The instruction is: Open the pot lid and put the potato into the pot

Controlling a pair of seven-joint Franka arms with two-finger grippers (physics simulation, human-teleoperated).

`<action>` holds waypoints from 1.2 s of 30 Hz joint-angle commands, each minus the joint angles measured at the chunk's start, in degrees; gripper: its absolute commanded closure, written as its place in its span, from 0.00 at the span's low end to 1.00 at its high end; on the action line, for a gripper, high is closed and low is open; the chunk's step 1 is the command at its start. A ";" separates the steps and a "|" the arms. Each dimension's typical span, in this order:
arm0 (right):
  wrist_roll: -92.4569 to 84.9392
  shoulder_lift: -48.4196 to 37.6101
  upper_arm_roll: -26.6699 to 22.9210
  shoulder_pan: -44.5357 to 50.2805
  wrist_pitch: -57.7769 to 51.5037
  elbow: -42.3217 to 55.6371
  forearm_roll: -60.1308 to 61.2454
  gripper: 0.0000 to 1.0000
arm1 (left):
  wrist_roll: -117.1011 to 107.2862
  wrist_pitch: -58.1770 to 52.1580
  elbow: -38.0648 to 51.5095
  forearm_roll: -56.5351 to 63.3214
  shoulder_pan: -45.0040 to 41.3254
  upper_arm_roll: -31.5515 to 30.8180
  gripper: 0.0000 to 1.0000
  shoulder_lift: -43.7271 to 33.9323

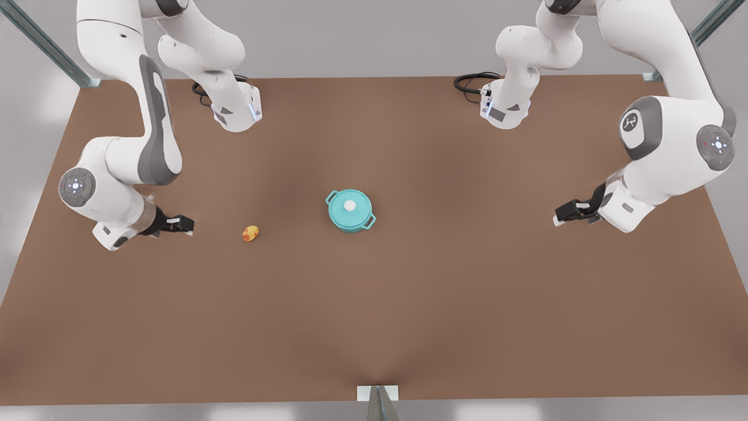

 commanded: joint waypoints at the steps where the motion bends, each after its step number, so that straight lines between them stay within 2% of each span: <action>1: 0.49 -0.03 -0.09 -0.14 11.11 0.15 0.15 0.00 | -1.99 2.55 0.00 -0.18 0.06 0.01 0.00 -0.06; 5: 0.75 0.06 -0.18 -0.14 10.76 0.33 0.24 0.00 | -2.43 2.55 -0.26 0.79 -2.57 -1.14 0.00 2.05; 7: 11.98 0.06 0.34 0.47 7.33 2.35 0.59 0.00 | -7.69 2.82 -0.09 4.13 -11.00 -1.49 0.00 3.45; 8: 24.28 0.06 1.49 3.89 7.24 2.44 0.77 0.00 | -17.01 3.34 0.35 4.39 -18.39 -2.89 0.00 5.21; 10: 49.96 0.68 1.57 11.90 7.42 2.70 0.15 0.00 | -33.10 5.01 7.12 4.04 -26.21 -5.44 0.00 12.95; 12: 52.43 1.82 1.58 14.54 7.42 3.41 0.15 0.00 | -36.97 8.08 6.42 5.44 -31.84 -6.32 0.00 15.93; 15: 53.40 2.96 1.49 15.06 7.33 3.32 -0.90 0.00 | -53.49 19.34 2.29 9.75 -38.78 -6.41 0.00 20.50; 20: 54.98 3.49 0.96 13.83 11.55 -6.78 -0.99 0.00 | -62.90 25.14 5.10 9.84 -40.98 -6.41 0.00 27.36; 22: 55.59 3.14 1.05 14.01 17.70 -12.41 -0.90 0.00 | -62.99 25.32 5.10 9.93 -41.95 -6.41 0.00 27.80; 24: 58.31 3.67 0.96 13.83 18.23 -12.33 -0.46 0.00 | -63.69 26.72 4.40 11.51 -43.71 -6.41 0.00 28.51; 25: 58.84 3.75 0.96 13.83 19.54 -12.68 -0.29 0.00 | -65.88 30.85 2.46 11.69 -44.32 -6.41 0.00 29.12; 28: 59.37 4.81 0.96 12.87 27.80 -17.60 0.15 0.00 | -66.33 31.38 2.11 11.78 -44.85 -6.41 0.00 29.12; 36: 59.37 9.47 0.87 12.69 38.53 -22.08 0.15 0.00 | -67.47 33.14 3.16 11.86 -45.47 -6.41 0.00 30.18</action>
